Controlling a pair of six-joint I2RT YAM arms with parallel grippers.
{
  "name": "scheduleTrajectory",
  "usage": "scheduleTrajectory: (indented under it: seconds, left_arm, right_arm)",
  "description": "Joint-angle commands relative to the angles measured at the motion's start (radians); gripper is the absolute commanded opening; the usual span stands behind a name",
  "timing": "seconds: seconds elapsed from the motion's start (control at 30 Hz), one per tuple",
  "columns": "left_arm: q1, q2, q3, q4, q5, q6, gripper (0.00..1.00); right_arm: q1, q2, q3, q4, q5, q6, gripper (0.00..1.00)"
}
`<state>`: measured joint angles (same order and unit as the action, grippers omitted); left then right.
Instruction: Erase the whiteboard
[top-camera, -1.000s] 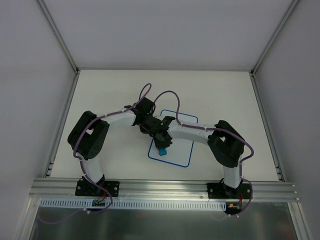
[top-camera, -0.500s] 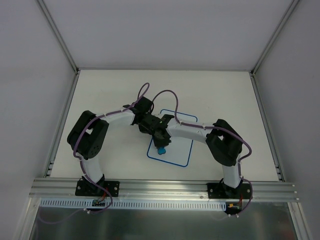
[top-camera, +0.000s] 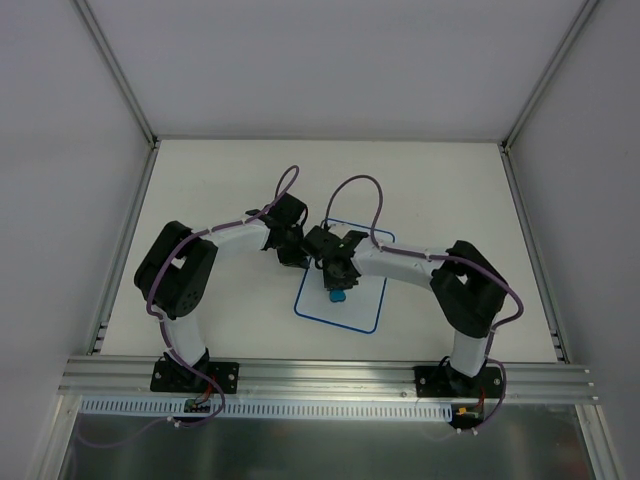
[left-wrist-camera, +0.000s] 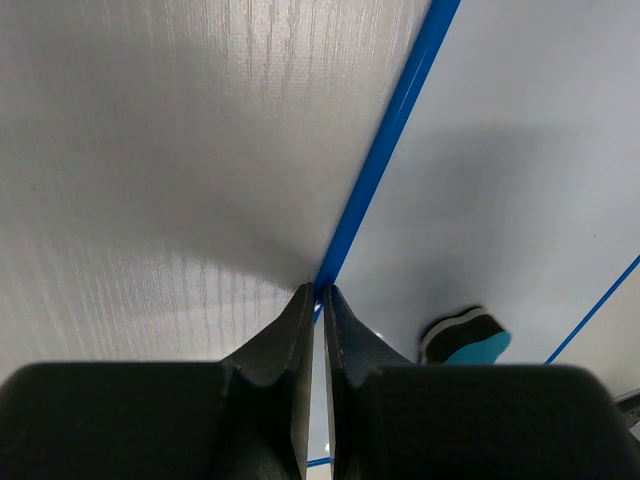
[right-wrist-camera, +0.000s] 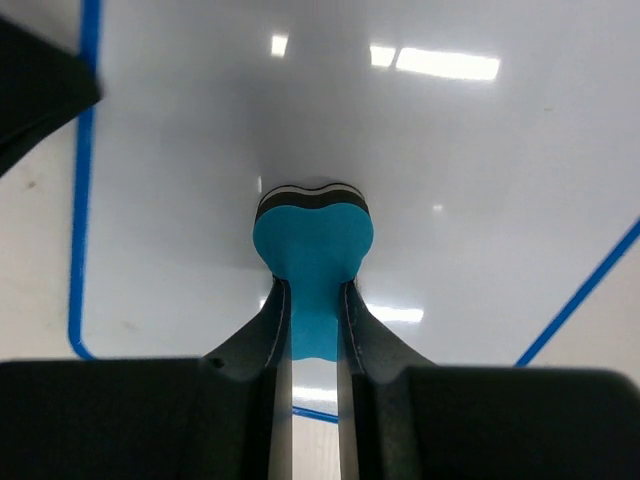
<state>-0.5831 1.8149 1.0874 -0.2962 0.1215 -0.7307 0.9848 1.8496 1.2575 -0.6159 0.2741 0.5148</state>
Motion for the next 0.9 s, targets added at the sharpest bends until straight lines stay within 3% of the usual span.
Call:
scheduleTrajectory:
  seconds: [0.0,0.53,0.87]
  left_arm:
    - [-0.006,-0.002,-0.034,-0.075,-0.04,-0.007,0.0]
    - [-0.007,-0.006,-0.032,-0.075,-0.037,-0.01,0.0]
    - [-0.006,-0.008,-0.034,-0.075,-0.043,-0.016,0.0]
  right_arm:
    - [-0.046,-0.059,-0.05,-0.027,0.105,0.082,0.0]
    - [0.006,0.086,0.132,-0.045,-0.041,0.019,0.0]
    - [0.046,0.073,0.095,-0.001,-0.102,0.056,0.0]
